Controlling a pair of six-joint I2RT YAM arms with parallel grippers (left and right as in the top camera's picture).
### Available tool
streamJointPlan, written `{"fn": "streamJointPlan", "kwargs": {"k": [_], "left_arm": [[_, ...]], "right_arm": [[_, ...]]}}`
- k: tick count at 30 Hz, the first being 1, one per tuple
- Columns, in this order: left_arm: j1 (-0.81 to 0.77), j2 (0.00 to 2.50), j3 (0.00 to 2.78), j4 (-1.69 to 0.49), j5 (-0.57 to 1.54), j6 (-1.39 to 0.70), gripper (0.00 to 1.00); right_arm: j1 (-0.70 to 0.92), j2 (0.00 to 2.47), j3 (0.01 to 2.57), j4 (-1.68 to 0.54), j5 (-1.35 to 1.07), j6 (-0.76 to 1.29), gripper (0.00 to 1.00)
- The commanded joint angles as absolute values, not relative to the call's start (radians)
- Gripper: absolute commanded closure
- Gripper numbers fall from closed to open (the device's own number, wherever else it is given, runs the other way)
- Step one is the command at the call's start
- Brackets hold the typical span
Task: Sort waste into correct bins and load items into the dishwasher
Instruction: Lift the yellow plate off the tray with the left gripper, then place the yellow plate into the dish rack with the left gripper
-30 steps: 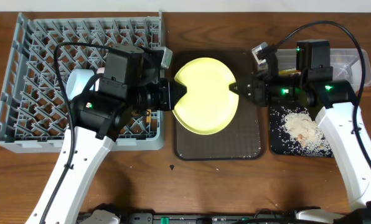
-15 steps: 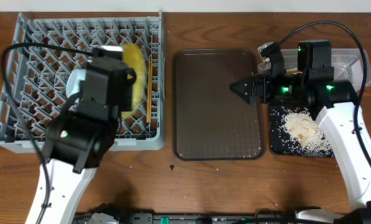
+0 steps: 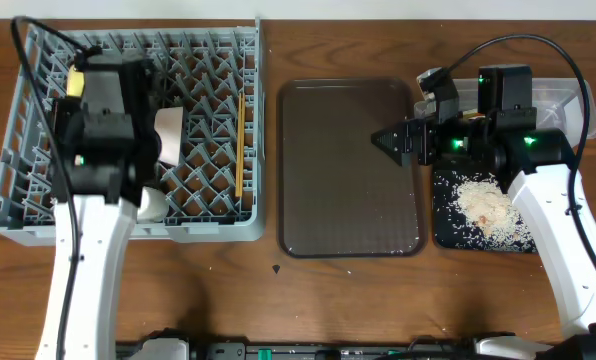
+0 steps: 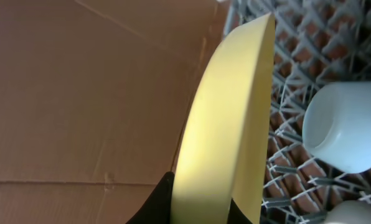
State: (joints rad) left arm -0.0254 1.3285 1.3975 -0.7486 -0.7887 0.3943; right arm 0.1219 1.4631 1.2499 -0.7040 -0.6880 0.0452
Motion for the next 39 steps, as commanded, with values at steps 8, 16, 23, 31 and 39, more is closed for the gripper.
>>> {"fn": "streamJointPlan", "kwargs": {"k": [8, 16, 23, 31, 39], "left_arm": [[0.132, 1.541, 1.413, -0.640, -0.629, 0.532, 0.92], [0.182, 1.657, 1.413, -0.600, -0.609, 0.531, 0.92], [0.192, 1.728, 1.413, -0.560, -0.587, 0.531, 0.91], [0.192, 1.758, 1.413, -0.511, -0.561, 0.531, 0.88], [0.209, 1.758, 1.413, -0.498, -0.564, 0.527, 0.89]], "right_arm": [[0.125, 1.444, 1.253, -0.743, -0.632, 0.055, 0.10], [0.125, 1.444, 1.253, -0.749, -0.633, 0.056, 0.10], [0.125, 1.444, 1.253, -0.752, -0.632, 0.055, 0.10], [0.125, 1.444, 1.253, -0.766, -0.632, 0.055, 0.10], [0.125, 1.444, 1.253, -0.775, -0.632, 0.055, 0.09]]}}
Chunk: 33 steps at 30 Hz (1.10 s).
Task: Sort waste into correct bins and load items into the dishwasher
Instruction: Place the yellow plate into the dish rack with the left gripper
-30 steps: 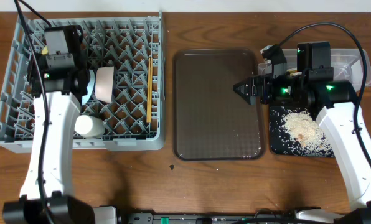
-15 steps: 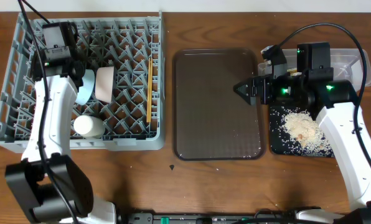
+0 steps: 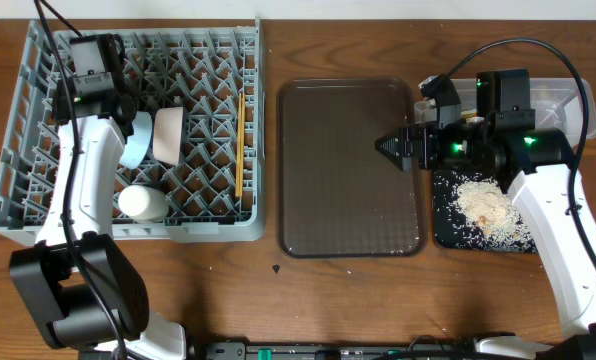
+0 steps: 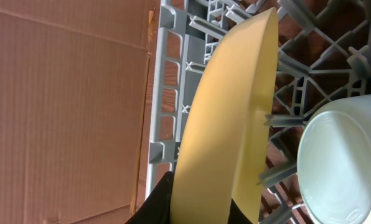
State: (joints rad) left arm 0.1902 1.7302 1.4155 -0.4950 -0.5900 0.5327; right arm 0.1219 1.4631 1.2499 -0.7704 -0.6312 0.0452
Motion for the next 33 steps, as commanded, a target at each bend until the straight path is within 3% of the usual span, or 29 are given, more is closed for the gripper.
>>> {"fn": "streamJointPlan", "kwargs": {"k": [1, 4, 6, 7, 13, 16, 18, 21, 33], "left_arm": [[0.211, 1.758, 1.413, -0.495, -0.560, 0.519, 0.89], [0.216, 1.758, 1.413, -0.496, -0.500, 0.516, 0.83], [0.220, 1.758, 1.412, -0.495, -0.475, 0.516, 0.61], [0.222, 1.758, 1.411, -0.495, -0.471, 0.516, 0.55], [0.228, 1.756, 1.411, -0.496, -0.471, 0.514, 0.41], [0.218, 1.742, 1.412, -0.495, -0.471, 0.500, 0.24], [0.209, 1.721, 1.412, -0.495, -0.471, 0.472, 0.19], [0.183, 1.674, 1.412, -0.495, -0.471, 0.441, 0.14], [0.062, 1.449, 1.412, -0.651, -0.316, 0.308, 0.11]], "right_arm": [[0.125, 1.444, 1.253, -0.775, -0.632, 0.056, 0.10], [0.125, 1.444, 1.253, -0.775, -0.632, 0.056, 0.09], [0.125, 1.444, 1.253, -0.776, -0.632, 0.056, 0.09], [0.125, 1.444, 1.253, -0.778, -0.632, 0.055, 0.10], [0.125, 1.444, 1.253, -0.783, -0.633, 0.056, 0.10], [0.125, 1.444, 1.253, -0.787, -0.633, 0.055, 0.09], [0.125, 1.444, 1.253, -0.794, -0.633, 0.056, 0.09], [0.125, 1.444, 1.253, -0.798, -0.632, 0.055, 0.10], [0.125, 1.444, 1.253, -0.799, -0.631, 0.055, 0.13]]}}
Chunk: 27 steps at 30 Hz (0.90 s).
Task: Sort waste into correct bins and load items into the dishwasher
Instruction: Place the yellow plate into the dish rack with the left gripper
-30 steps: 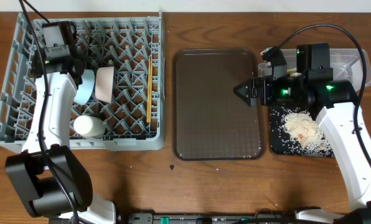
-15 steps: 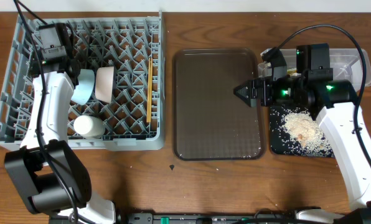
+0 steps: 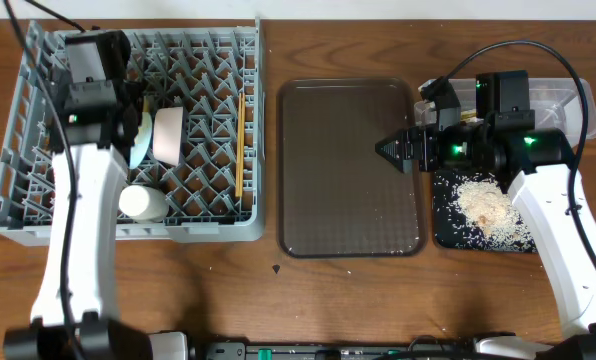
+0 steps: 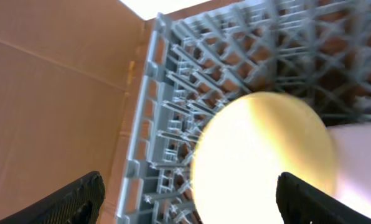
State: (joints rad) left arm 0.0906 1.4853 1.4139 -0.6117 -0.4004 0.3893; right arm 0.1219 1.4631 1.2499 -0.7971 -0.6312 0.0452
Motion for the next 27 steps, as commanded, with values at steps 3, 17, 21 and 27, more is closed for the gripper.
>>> {"fn": "streamJointPlan", "kwargs": {"k": [3, 17, 21, 27], "left_arm": [[0.006, 1.383, 1.412, -0.746, -0.218, 0.217, 0.11], [-0.084, 0.833, 1.411, -1.024, -0.112, -0.110, 0.10], [-0.084, 0.738, 1.411, -1.038, -0.112, -0.110, 0.10], [-0.084, 0.705, 1.411, -1.053, -0.112, -0.110, 0.10]], "right_arm": [[0.125, 1.444, 1.253, -0.801, -0.600, 0.056, 0.13], [0.126, 1.309, 1.253, -0.780, -0.440, 0.074, 0.14], [0.126, 1.256, 1.253, -0.772, -0.442, 0.075, 0.11], [0.126, 1.248, 1.253, -0.788, -0.449, 0.075, 0.01]]}}
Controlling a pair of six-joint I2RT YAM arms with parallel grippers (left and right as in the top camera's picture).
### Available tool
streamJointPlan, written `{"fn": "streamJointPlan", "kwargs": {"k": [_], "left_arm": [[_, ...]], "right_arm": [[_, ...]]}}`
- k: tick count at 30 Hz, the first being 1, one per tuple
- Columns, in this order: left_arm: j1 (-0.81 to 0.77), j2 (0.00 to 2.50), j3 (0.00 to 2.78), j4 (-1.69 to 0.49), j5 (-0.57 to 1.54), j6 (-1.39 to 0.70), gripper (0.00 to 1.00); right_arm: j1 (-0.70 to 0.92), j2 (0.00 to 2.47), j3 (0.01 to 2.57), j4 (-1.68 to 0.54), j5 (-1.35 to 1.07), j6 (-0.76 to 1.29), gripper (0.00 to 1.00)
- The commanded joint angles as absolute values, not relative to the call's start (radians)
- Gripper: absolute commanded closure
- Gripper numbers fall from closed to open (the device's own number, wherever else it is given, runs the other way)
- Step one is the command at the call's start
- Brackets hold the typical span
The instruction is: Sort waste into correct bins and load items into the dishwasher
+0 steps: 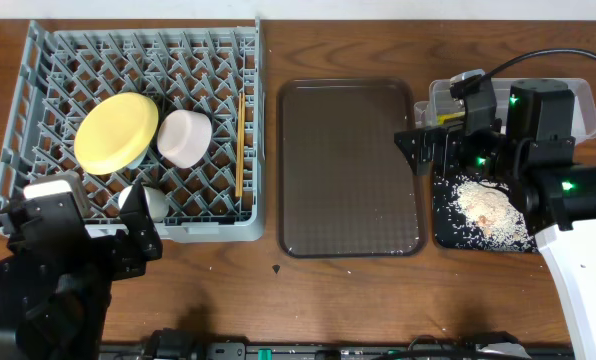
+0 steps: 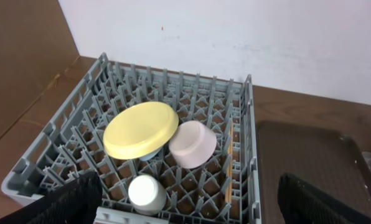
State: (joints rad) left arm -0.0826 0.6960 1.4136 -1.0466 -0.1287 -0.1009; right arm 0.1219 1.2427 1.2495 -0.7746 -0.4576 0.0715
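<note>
A yellow plate (image 1: 116, 132) leans on the tines in the left half of the grey dish rack (image 1: 18, 190); the left wrist view shows the same plate (image 2: 140, 129). Beside it lie a pale pink bowl (image 1: 185, 138), a white cup (image 1: 143, 200) and a wooden chopstick (image 1: 240, 145). My left gripper (image 2: 188, 214) is open and empty, drawn back in front of the rack's near edge. My right gripper (image 1: 416, 150) hovers between the brown tray (image 1: 350, 230) and the black tray of rice (image 1: 483, 205). Its jaws are not clear from above.
A clear plastic container (image 1: 558, 95) sits at the back right behind the right arm. A small dark crumb (image 1: 277, 268) lies on the table in front of the brown tray. The left arm's bulk fills the near left corner.
My left gripper was open close over the yellow plate in the rack. It is now pulled back to the table's front, plate left in the rack. The right gripper has shifted slightly right.
My left gripper first held the yellow plate on edge over the rack's left side. Then the plate stood between the tines beside a white bowl. After that the gripper was open above the plate, and now the arm is withdrawn with the plate resting in the rack.
</note>
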Motion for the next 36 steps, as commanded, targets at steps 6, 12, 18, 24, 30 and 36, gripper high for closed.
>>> {"fn": "streamJointPlan", "kwargs": {"k": [6, 12, 18, 24, 30, 36], "left_arm": [[-0.084, 0.705, 1.411, -1.055, -0.112, -0.110, 0.10], [-0.084, 0.705, 1.411, -1.055, -0.112, -0.110, 0.09], [-0.084, 0.705, 1.411, -1.055, -0.112, -0.110, 0.09], [-0.084, 0.705, 1.411, -1.055, -0.112, -0.110, 0.08], [-0.084, 0.705, 1.411, -1.055, -0.112, -0.110, 0.01], [-0.084, 0.705, 1.411, -1.055, -0.112, -0.110, 0.01]], "right_arm": [[0.126, 1.248, 1.253, -0.827, -0.461, 0.075, 0.01], [0.126, 1.248, 1.253, -0.850, -0.461, 0.075, 0.01], [0.125, 1.248, 1.253, -0.925, -0.463, 0.073, 0.01], [0.135, 1.237, 1.253, -0.933, -0.479, -0.040, 0.01], [0.138, 1.185, 1.240, -0.877, -0.475, -0.290, 0.01], [0.136, 0.977, 1.049, -0.643, -0.367, -0.311, 0.01]]}}
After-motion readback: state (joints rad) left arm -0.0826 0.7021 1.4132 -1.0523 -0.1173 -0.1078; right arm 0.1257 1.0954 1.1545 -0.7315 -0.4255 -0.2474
